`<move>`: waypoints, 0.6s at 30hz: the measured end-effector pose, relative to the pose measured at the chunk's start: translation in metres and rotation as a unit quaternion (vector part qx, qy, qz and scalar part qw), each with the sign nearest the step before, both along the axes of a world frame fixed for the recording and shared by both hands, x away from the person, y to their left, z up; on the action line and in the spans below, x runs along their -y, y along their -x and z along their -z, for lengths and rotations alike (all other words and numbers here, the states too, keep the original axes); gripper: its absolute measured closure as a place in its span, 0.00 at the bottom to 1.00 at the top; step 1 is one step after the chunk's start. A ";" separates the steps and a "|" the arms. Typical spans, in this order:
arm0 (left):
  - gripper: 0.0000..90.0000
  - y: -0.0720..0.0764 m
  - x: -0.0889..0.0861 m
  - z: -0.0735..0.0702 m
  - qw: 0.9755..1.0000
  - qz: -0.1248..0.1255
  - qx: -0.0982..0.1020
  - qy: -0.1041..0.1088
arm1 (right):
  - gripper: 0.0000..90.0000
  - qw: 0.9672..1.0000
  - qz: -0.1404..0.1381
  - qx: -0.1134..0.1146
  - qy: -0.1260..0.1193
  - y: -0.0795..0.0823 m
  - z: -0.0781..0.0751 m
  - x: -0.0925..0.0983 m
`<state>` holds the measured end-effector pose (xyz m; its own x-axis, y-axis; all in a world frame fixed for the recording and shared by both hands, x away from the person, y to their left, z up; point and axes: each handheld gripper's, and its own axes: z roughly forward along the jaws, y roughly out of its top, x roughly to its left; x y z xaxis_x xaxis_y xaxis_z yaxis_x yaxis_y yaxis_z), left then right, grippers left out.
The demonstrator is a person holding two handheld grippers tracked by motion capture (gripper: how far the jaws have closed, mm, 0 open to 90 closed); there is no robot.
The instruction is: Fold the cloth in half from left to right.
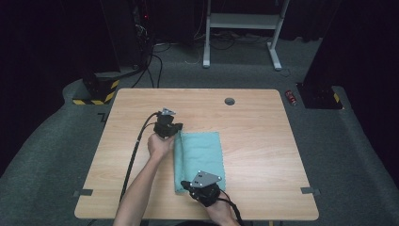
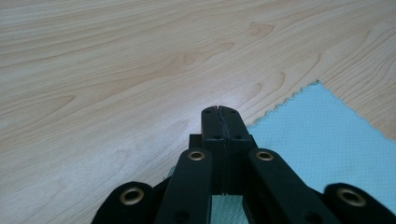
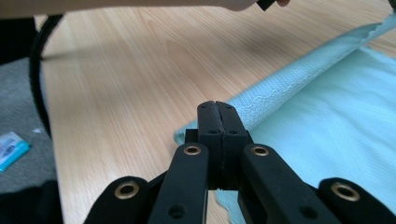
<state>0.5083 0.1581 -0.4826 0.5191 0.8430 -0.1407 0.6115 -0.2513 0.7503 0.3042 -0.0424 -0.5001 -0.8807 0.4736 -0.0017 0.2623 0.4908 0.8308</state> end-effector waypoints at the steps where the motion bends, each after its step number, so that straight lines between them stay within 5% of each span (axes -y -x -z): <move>1: 1.00 -0.001 0.003 0.000 1.000 0.002 0.001 -0.001 | 1.00 1.000 0.002 0.003 0.003 0.000 0.000 0.002; 6: 1.00 -0.004 0.013 0.002 1.000 0.008 0.001 -0.002 | 1.00 1.000 0.016 0.013 0.023 0.000 0.002 0.015; 18: 1.00 -0.007 0.031 0.006 1.000 0.018 -0.003 0.014 | 1.00 0.999 0.040 0.008 0.021 0.002 0.006 0.037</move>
